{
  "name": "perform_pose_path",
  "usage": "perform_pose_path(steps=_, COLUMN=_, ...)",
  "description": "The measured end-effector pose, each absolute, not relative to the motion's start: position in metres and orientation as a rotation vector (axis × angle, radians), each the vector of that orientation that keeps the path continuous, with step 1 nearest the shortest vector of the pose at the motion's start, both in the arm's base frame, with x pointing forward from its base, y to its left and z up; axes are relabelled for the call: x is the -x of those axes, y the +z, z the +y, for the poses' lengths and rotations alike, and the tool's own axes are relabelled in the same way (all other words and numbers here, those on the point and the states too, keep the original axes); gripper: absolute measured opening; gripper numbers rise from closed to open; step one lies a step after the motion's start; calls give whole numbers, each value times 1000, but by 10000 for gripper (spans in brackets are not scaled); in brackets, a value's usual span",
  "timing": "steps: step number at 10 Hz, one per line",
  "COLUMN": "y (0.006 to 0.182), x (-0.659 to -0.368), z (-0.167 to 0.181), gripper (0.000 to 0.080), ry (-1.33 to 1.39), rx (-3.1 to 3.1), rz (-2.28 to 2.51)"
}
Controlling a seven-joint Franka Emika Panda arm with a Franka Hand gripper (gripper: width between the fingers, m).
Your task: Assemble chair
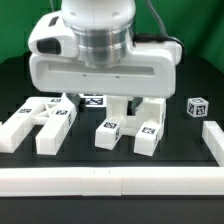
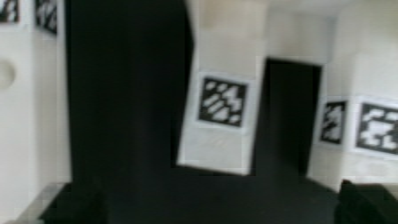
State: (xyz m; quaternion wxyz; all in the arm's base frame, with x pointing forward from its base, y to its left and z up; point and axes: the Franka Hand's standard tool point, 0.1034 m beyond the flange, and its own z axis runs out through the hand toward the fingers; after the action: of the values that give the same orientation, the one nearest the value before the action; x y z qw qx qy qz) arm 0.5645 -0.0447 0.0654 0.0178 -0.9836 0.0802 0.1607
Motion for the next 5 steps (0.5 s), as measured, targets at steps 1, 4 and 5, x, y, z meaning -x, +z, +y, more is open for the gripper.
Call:
perform_pose_path(steps=1, y=65, x=-563, z=-59, gripper=649, ry=497, rx=3054, rz=204)
perform_pose_path(steps=4, y=64, x=-566, z=-64, gripper=649, ry=466, rx=3064, rz=193)
perform_pose_path(steps=5, y=64, x=-566, z=-64, gripper=649, ry=460, rx=3066, rz=194)
